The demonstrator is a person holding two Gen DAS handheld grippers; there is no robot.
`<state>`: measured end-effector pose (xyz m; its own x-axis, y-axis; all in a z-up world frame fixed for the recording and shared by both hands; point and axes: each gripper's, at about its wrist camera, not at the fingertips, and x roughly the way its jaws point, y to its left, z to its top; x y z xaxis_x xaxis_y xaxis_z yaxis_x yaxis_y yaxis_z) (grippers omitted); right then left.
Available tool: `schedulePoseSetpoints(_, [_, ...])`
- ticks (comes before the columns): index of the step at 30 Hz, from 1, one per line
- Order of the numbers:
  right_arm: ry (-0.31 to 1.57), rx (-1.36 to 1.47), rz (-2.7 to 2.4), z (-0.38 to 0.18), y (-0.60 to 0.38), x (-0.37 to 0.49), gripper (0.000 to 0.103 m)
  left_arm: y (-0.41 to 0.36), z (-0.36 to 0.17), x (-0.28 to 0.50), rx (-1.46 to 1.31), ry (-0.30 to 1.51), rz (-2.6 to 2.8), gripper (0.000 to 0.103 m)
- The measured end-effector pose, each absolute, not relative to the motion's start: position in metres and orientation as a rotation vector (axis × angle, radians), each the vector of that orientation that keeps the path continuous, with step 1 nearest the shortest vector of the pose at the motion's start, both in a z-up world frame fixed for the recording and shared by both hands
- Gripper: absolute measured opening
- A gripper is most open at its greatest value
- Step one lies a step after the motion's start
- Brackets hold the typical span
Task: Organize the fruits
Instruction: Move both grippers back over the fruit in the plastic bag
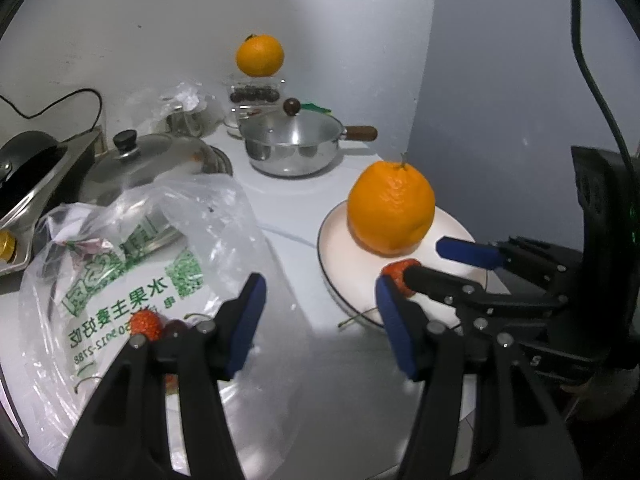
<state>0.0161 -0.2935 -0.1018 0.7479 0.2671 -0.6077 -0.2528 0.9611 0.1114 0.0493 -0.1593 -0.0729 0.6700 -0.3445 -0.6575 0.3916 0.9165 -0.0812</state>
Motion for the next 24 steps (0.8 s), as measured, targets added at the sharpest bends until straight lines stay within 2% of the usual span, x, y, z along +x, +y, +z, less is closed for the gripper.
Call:
schedulePoseSetpoints(20, [0.625, -0.020, 0.303, -0.081, -0.255, 0.002, 0.049, -0.115, -0.062, 0.029, 0.025, 0.681, -0.364, 0.059])
schedulePoseSetpoints(24, [0.623, -0.031, 0.315, -0.080, -0.244, 0.002, 0.049, -0.097, -0.063, 0.027, -0.010, 0.675, -0.337, 0.075])
